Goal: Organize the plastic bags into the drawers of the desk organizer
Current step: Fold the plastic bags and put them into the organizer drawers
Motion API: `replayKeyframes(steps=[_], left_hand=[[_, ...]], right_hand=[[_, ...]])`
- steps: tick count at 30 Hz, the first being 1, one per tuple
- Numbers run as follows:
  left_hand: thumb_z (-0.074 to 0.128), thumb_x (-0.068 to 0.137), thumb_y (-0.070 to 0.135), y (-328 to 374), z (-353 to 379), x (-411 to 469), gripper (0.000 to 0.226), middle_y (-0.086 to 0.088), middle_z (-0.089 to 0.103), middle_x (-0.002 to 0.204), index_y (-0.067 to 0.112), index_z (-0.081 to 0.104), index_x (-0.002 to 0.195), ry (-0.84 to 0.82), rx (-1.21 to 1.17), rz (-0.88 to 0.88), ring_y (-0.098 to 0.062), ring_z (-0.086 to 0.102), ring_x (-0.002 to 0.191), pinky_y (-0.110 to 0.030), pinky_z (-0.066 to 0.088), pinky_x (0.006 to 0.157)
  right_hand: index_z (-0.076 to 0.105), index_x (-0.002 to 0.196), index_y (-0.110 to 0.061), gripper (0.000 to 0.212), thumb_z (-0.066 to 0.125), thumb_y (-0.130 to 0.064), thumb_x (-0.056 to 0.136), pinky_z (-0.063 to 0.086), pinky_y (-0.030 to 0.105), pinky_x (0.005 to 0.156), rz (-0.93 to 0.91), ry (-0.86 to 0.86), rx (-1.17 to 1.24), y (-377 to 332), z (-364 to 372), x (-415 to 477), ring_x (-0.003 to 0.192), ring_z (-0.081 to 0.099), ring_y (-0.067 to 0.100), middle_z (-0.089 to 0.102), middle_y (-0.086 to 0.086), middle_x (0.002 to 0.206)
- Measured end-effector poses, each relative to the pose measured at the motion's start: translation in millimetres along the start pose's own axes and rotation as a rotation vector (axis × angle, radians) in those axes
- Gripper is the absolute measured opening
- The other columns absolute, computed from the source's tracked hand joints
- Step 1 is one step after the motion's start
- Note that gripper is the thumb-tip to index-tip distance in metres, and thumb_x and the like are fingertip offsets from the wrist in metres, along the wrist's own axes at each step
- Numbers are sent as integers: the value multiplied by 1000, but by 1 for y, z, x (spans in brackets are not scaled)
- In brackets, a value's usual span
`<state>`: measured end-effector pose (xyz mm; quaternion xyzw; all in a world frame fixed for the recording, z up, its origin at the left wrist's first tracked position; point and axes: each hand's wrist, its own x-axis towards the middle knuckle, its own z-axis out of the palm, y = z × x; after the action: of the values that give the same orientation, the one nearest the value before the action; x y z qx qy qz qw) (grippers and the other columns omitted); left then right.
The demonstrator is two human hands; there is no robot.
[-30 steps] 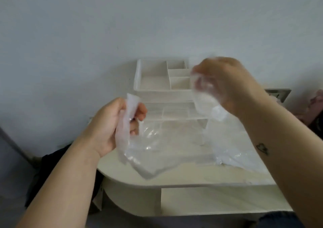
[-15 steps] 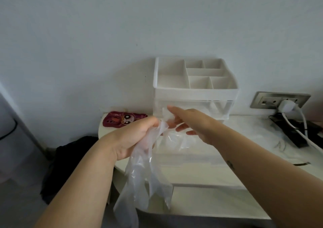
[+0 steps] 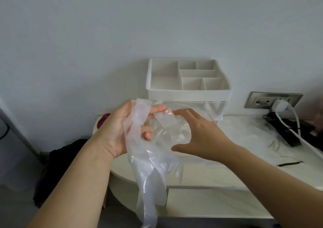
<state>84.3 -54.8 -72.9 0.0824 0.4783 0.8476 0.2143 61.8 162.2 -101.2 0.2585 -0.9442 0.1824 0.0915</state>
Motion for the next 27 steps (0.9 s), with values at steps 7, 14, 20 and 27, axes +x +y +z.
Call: replayKeyframes(steps=[7, 14, 20, 27], left_hand=[[45, 78, 43, 4, 3, -5, 56, -12, 67, 115, 0, 72, 103, -19, -182, 35, -7, 44, 41, -20, 43, 46], [40, 91, 33, -7, 4, 1, 40, -2, 72, 106, 18, 76, 85, 213, 537, -144, -8, 55, 53, -20, 44, 46], [53, 75, 42, -15, 16, 11, 51, -17, 63, 87, -1, 64, 100, 284, 939, -317, -27, 57, 74, -42, 49, 71], [38, 63, 57, -13, 27, 14, 66, -16, 70, 95, 6, 65, 96, 276, 1279, -373, -27, 65, 80, -47, 49, 88]], right_hand=[[68, 92, -10, 28, 78, -11, 67, 36, 38, 91, -67, 601, -36, 2, 9, -1, 93, 59, 23, 69, 2, 97], [66, 72, -12, 7, 64, -6, 74, 38, 37, 88, -284, 643, -145, 26, -16, -23, 89, 59, 20, 70, -3, 85], [72, 96, -29, 21, 54, -29, 84, 23, 24, 103, -3, -6, -141, 31, -12, -32, 118, 46, 8, 63, -15, 115], [65, 96, -5, 42, 32, -31, 93, 38, 32, 85, 210, -204, -150, 22, -22, -16, 95, 55, 21, 67, 5, 96]])
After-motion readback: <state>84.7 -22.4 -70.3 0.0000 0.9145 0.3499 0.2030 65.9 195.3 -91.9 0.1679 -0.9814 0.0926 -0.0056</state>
